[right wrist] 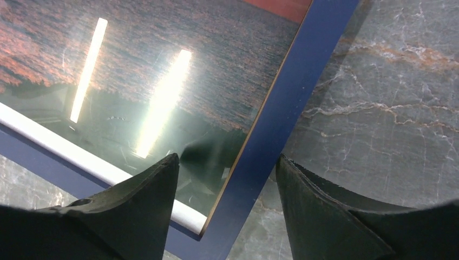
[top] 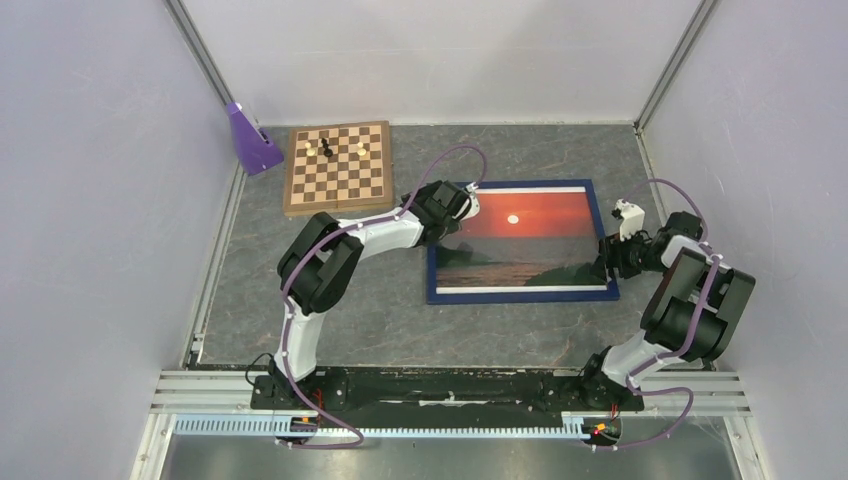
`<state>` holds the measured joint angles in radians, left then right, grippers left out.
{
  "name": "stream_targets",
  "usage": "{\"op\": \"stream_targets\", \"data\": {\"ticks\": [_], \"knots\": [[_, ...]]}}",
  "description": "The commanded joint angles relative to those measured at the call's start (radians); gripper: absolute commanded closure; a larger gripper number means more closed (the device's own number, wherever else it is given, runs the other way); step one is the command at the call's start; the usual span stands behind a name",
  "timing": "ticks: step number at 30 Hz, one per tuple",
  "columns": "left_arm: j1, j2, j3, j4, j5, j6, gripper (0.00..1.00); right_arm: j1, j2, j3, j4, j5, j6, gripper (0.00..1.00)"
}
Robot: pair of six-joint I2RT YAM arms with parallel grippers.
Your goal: Put the photo into the frame
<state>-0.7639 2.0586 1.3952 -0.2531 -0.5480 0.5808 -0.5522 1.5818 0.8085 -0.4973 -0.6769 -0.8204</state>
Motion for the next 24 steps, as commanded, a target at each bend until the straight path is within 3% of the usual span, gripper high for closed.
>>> {"op": "stream_targets", "data": {"ticks": [1, 13, 19, 24], "knots": [[-0.004, 0.024, 0.058, 0.066, 0.117, -0.033, 0.11, 0.037, 0.051, 0.006, 0.045, -0.098, 0.065, 0.29], [0.115, -0.158, 0.062, -0.034, 0.227, -0.220, 0.06, -0.015, -0.086, 0.073, 0.148, -0.019, 0.167, 0.03], [0.235, -0.310, 0.012, -0.093, 0.357, -0.407, 0.01, -0.079, -0.182, 0.075, 0.195, -0.062, 0.246, 0.02], [0.339, -0.451, -0.137, -0.024, 0.421, -0.490, 0.00, -0.118, -0.293, 0.011, 0.261, -0.028, 0.311, 0.02]]}}
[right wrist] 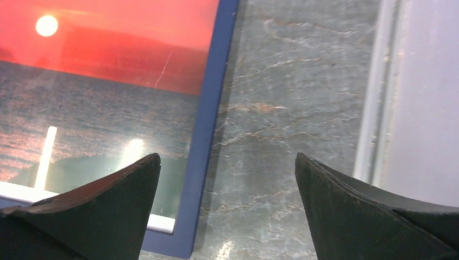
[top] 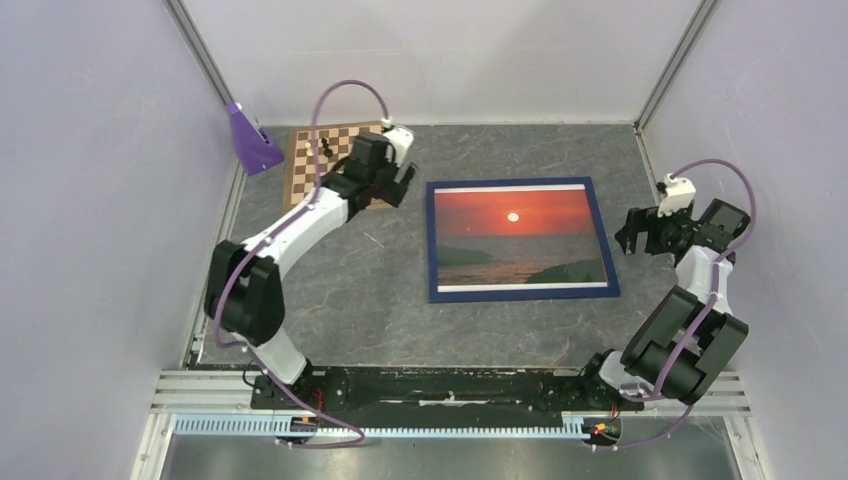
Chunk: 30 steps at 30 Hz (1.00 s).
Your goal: Put the photo into the frame
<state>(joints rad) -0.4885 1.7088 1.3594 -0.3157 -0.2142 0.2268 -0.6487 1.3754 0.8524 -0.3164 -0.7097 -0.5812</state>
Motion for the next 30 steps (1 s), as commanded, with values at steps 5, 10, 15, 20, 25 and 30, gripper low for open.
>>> {"op": "stream_targets", "data": {"ticks": [5, 10, 15, 20, 25, 30], "knots": [[0.168, -0.247, -0.235, 0.108, 0.182, -0.177, 0.00, -0.026, -0.235, -0.104, 0.136, 0.064, 0.099, 0.02], [0.249, -0.388, -0.337, 0.156, 0.261, -0.214, 0.00, -0.026, -0.350, -0.166, 0.173, 0.058, 0.171, 0.02], [0.280, -0.455, -0.407, 0.172, 0.296, -0.216, 0.00, -0.026, -0.411, -0.209, 0.184, 0.075, 0.172, 0.02], [0.299, -0.521, -0.478, 0.262, 0.331, -0.243, 0.00, -0.028, -0.436, -0.208, 0.139, 0.100, 0.160, 0.02], [0.299, -0.552, -0.475, 0.264, 0.334, -0.243, 0.00, -0.029, -0.490, -0.254, 0.178, 0.083, 0.156, 0.02], [0.298, -0.564, -0.474, 0.245, 0.358, -0.259, 0.01, -0.042, -0.500, -0.267, 0.183, 0.076, 0.143, 0.02]]}}
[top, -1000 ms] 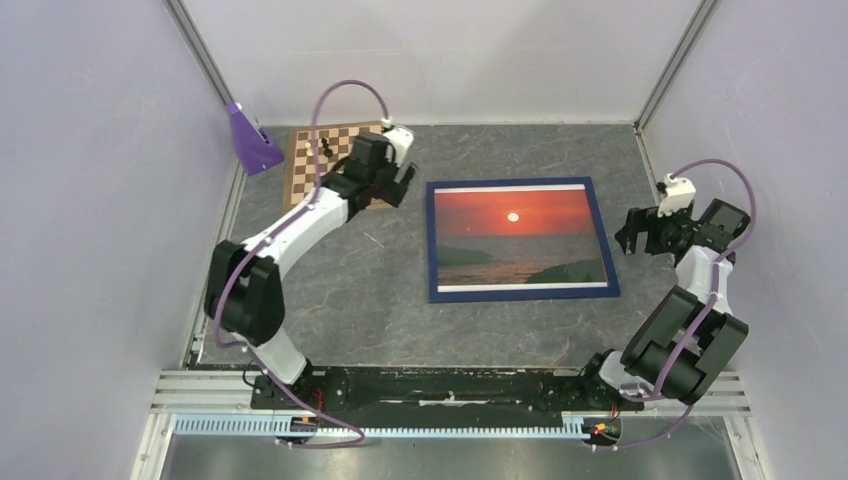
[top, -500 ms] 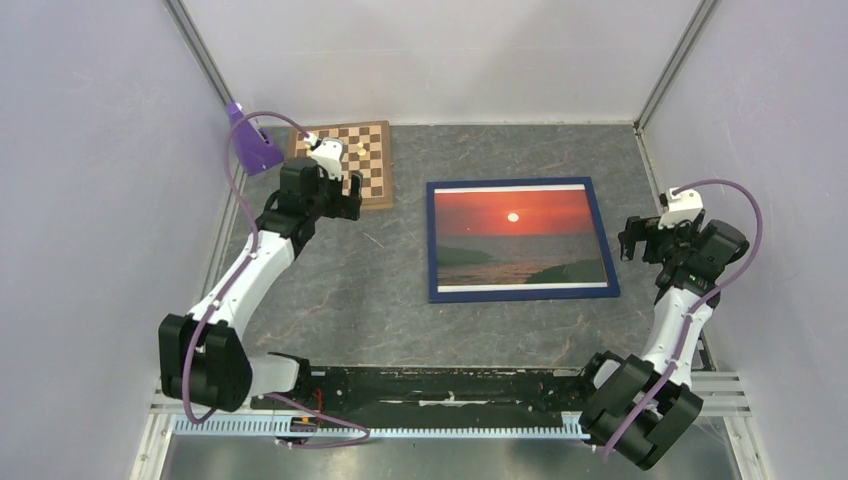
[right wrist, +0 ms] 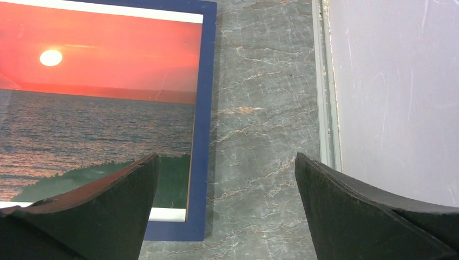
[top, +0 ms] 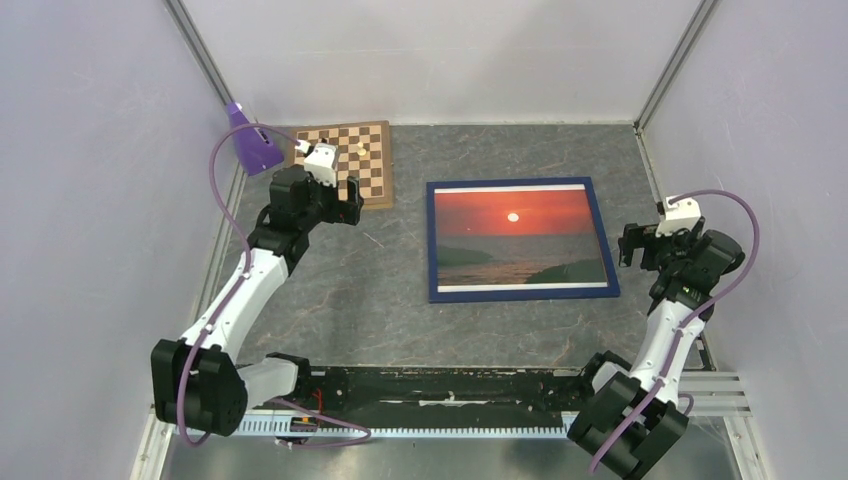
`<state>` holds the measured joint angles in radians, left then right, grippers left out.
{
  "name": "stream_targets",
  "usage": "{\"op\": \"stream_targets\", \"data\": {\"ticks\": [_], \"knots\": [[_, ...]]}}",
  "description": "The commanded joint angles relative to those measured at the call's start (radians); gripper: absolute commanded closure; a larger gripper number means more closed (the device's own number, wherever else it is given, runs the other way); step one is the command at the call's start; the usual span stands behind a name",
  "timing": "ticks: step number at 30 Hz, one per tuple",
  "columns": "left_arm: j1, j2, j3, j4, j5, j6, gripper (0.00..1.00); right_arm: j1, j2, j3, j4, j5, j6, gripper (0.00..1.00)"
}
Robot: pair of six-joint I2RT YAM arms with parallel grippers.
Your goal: Put the photo into the frame
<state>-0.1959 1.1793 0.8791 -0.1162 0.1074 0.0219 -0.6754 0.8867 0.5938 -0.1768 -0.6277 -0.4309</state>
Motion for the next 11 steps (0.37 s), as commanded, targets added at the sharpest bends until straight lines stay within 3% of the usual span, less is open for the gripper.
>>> {"op": "stream_targets", "data": {"ticks": [1, 11], "knots": [[0.006, -0.033, 0.009, 0.039, 0.044, -0.059, 0.01, -0.018, -0.010, -0.010, 0.043, -0.011, -0.008, 0.02], [0.006, -0.020, 0.031, 0.015, 0.076, -0.073, 0.01, -0.031, 0.004, -0.011, 0.046, -0.050, -0.024, 0.02]]}}
